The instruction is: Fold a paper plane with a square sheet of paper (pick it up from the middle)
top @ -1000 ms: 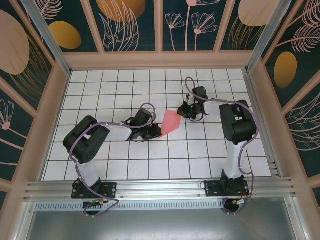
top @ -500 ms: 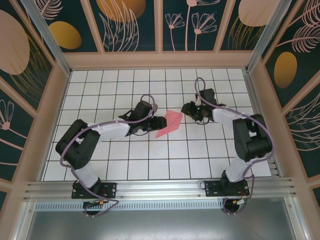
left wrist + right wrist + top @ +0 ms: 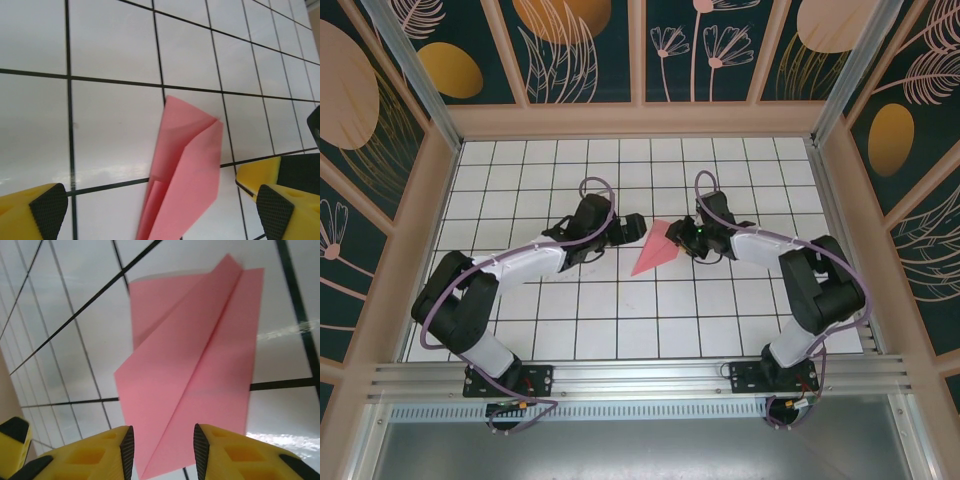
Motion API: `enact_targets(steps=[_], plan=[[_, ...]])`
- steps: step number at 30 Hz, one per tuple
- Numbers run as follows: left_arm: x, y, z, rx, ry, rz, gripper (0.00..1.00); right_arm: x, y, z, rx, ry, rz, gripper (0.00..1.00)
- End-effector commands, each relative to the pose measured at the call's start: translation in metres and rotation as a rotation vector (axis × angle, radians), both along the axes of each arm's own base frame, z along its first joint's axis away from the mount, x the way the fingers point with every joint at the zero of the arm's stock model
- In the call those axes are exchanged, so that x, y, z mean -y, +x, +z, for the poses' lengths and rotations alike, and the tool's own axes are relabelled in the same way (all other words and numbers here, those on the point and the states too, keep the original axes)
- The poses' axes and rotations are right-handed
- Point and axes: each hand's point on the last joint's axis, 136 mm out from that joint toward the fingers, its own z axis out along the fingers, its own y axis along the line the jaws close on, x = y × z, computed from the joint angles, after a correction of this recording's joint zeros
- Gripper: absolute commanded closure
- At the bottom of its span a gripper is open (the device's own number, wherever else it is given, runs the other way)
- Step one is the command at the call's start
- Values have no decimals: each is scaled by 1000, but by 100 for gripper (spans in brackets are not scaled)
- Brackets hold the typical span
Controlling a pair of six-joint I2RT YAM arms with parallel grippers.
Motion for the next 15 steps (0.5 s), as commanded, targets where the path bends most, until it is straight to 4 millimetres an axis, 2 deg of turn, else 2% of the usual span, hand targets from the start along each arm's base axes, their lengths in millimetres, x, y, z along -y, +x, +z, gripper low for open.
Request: enact_targets(steps=[1,7,15], plan=[[-8,2,4,15,-36,23,2,1,13,-6,-21,-13,-68,61],[-12,0,-6,-19,-64,12,2,-11,19,-11,-18,10,-34,63],[2,-1,-17,-66,-113,-54,4,-15,25,-21,-35,-6,-19,64]])
